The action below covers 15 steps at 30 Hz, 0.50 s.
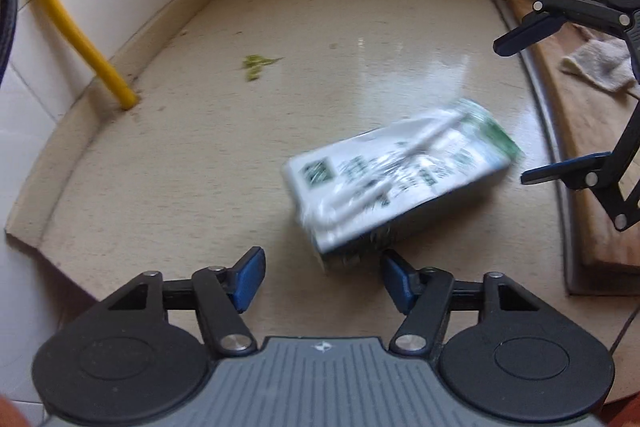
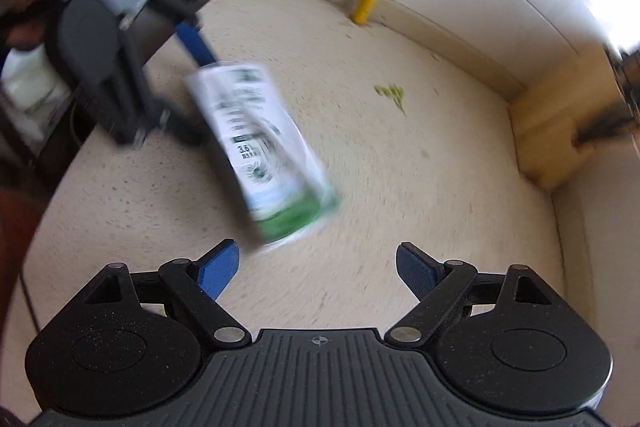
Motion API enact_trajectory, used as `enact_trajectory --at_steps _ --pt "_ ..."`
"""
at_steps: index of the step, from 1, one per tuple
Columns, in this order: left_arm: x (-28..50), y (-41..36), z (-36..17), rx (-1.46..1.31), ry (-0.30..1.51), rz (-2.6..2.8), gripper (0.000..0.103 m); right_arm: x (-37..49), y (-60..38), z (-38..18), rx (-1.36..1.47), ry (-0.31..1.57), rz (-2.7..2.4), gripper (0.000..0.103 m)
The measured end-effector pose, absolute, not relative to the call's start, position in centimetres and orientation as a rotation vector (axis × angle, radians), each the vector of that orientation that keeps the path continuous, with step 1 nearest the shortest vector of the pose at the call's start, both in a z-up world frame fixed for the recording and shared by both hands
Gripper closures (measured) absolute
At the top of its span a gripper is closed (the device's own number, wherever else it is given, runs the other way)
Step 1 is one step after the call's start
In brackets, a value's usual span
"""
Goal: Collect trash
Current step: 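Close the right gripper on the carton while the left grips its other end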
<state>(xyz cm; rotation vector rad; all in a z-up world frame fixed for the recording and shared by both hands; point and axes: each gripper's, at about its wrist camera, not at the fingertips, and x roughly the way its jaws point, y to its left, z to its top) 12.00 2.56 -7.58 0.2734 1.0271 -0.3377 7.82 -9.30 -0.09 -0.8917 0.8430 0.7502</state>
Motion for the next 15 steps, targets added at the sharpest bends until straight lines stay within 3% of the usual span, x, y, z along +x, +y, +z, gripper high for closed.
enact_trajectory --at_steps 4,15 --pt "12.4 3.4 -6.9 0.293 0.998 -0.389 0.046 9.8 -7.7 0.0 -0.896 0.858 0.861 0.012" --pt "14.8 0.5 -6.9 0.662 0.919 -0.724 0.042 13.0 -7.2 -1.0 -0.698 0.996 0.930 0.012"
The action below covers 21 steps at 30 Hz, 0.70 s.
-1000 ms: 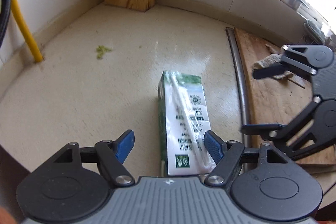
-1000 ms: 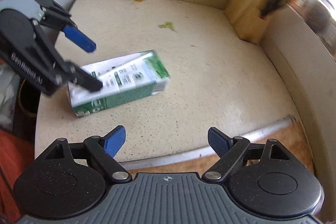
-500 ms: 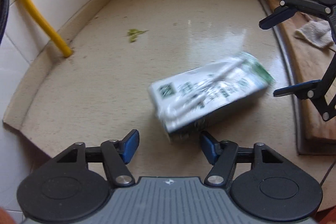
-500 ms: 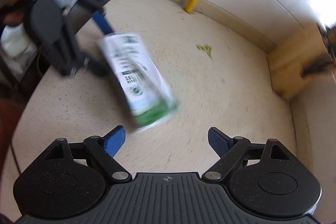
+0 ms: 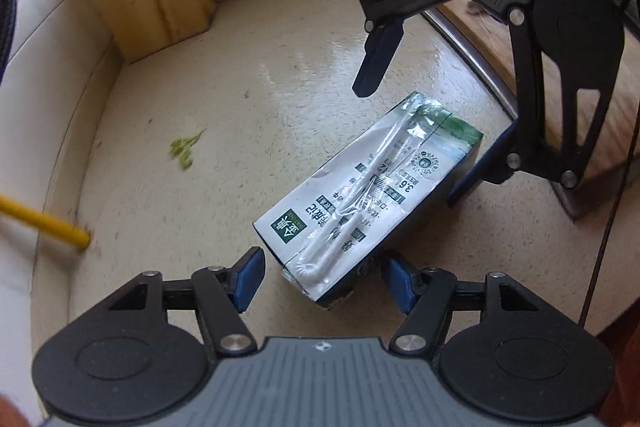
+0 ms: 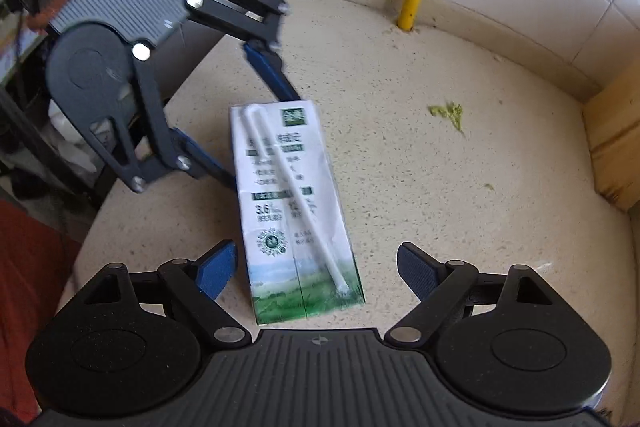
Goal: Collect trash
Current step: 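Close the right gripper on the carton while the left grips its other end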
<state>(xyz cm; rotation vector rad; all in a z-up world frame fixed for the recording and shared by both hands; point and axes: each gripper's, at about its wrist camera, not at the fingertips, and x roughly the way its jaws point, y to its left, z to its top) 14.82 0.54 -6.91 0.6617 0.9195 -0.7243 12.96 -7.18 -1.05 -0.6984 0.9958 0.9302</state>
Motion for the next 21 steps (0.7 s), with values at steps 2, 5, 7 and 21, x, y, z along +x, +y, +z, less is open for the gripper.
enact_trajectory --at_steps 2,5,7,21 --pt "14.9 0.6 -6.4 0.709 0.888 -0.753 0.042 12.8 -7.2 -0.9 -0.698 1.000 0.927 0.012" --pt "15.5 0.8 -5.5 0.758 0.854 -0.791 0.041 13.1 -7.4 -0.7 -0.664 1.009 0.919 0.013" --pt "15.7 0.5 -5.3 0.813 0.842 -0.830 0.041 13.3 -7.4 -0.7 -0.647 1.016 0.917 0.014" --pt "16.0 -4.7 -7.1 1.314 0.612 -1.008 0.031 12.6 -7.4 -2.1 -0.717 1.059 0.904 0.022"
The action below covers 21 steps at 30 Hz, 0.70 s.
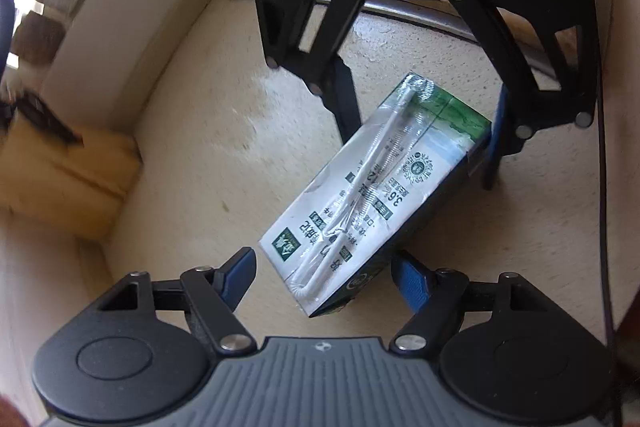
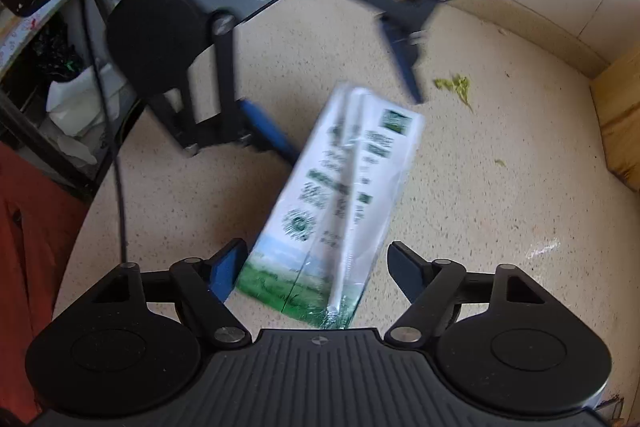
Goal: Collect trash
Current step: 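Close the right gripper on the carton while the left grips its other end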
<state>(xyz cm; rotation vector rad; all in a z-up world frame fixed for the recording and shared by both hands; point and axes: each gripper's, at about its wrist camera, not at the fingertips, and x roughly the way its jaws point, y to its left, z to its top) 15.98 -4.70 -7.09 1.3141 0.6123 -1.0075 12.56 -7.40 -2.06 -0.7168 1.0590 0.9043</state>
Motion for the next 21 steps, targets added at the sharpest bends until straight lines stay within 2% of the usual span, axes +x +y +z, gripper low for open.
enact_trajectory --at_steps 2,6,9,13,15,18,21 --pt "16.0 -5.2 -7.3 1.396 0.548 -1.031 0.025 12.4 -7.4 -2.2 -0.734 1.057 0.908 0.024" --pt "16.9 -6.4 -8.0 1.422 0.545 -1.106 0.016 13.0 -8.1 -2.3 -0.704 1.067 0.875 0.026" --pt "17.3 -6.7 -7.8 1.393 0.595 -1.162 0.017 13.8 -9.2 -2.3 -0.635 1.099 0.835 0.029" --pt "17.5 -6.4 -7.4 1.288 0.713 -1.225 0.023 15.2 -11.8 -1.9 -0.452 1.129 0.748 0.034" --pt "17.9 -6.1 -7.3 1.245 0.754 -1.209 0.025 15.5 -12.6 -1.8 -0.370 1.135 0.720 0.033" --pt "19.3 -5.4 -7.1 1.107 0.874 -1.169 0.029 14.9 -12.7 -1.9 -0.354 1.120 0.699 0.032" --pt "20.2 -4.5 -7.1 1.025 0.945 -1.110 0.038 13.9 -12.2 -2.1 -0.388 1.095 0.698 0.032"
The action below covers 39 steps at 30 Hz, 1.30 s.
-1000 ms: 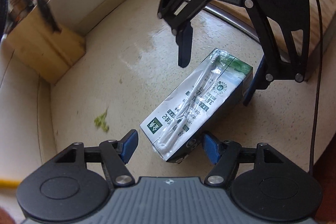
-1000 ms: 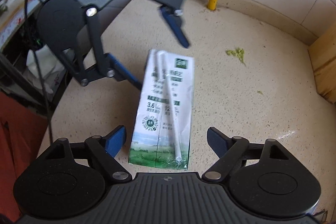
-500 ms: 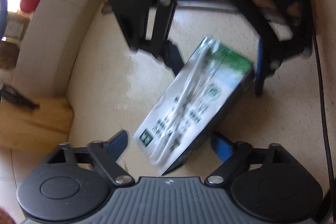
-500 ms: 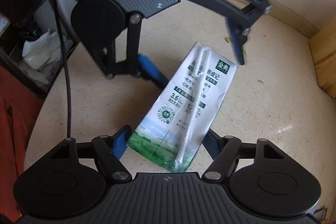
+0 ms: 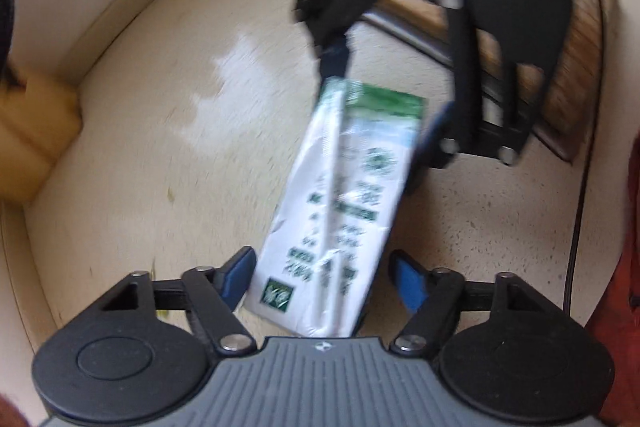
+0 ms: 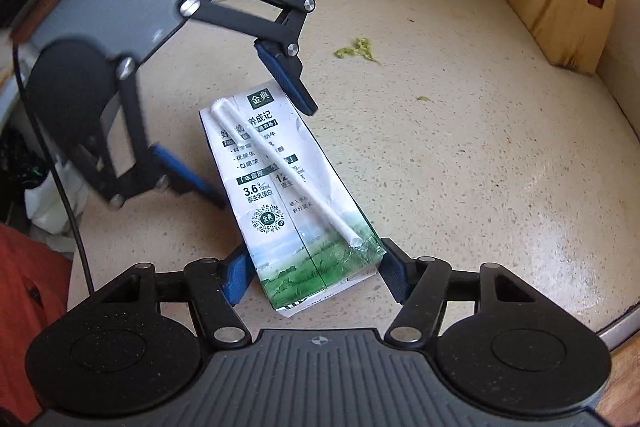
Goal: Collect trash
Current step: 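Close the right gripper on the carton while the left grips its other end, then carry the milk carton with both grippers down over the trash bin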
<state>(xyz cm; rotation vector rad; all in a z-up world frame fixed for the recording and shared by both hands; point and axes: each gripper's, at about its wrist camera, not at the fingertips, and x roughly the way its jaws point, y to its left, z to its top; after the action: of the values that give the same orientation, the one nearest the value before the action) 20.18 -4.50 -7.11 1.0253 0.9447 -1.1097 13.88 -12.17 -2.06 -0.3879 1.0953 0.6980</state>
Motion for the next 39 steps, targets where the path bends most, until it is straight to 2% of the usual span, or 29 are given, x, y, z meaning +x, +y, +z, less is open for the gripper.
enact_trajectory --at_steps 3,6,9,12,14,15,24,39 --pt "20.0 -3.7 -7.4 1.009 0.957 -1.085 0.038 13.7 -11.9 -2.1 -0.415 1.095 0.705 0.029" --pt "19.8 -3.0 -7.7 1.018 0.968 -1.088 0.029 14.1 -12.1 -2.0 -0.457 1.098 0.731 0.022" --pt "19.2 -2.4 -7.9 0.948 0.984 -1.097 0.025 14.5 -11.8 -2.2 -0.466 1.091 0.743 0.022" --pt "17.9 -2.1 -7.4 0.893 0.987 -1.089 0.032 14.6 -10.9 -2.6 -0.497 1.082 0.753 0.022" --pt "17.6 -2.0 -7.1 0.885 0.975 -1.050 0.049 14.2 -10.3 -2.5 -0.512 1.080 0.748 0.023" --pt "17.3 -1.8 -6.9 0.870 0.981 -1.027 0.050 14.0 -10.2 -2.5 -0.508 1.088 0.749 0.023" --pt "15.3 -1.0 -6.7 0.860 0.979 -0.973 0.049 11.9 -9.1 -1.9 -0.493 1.087 0.736 0.024" --pt "8.2 3.3 -2.1 0.843 0.960 -0.680 0.049 8.8 -2.7 1.3 -0.678 0.911 0.927 0.025"
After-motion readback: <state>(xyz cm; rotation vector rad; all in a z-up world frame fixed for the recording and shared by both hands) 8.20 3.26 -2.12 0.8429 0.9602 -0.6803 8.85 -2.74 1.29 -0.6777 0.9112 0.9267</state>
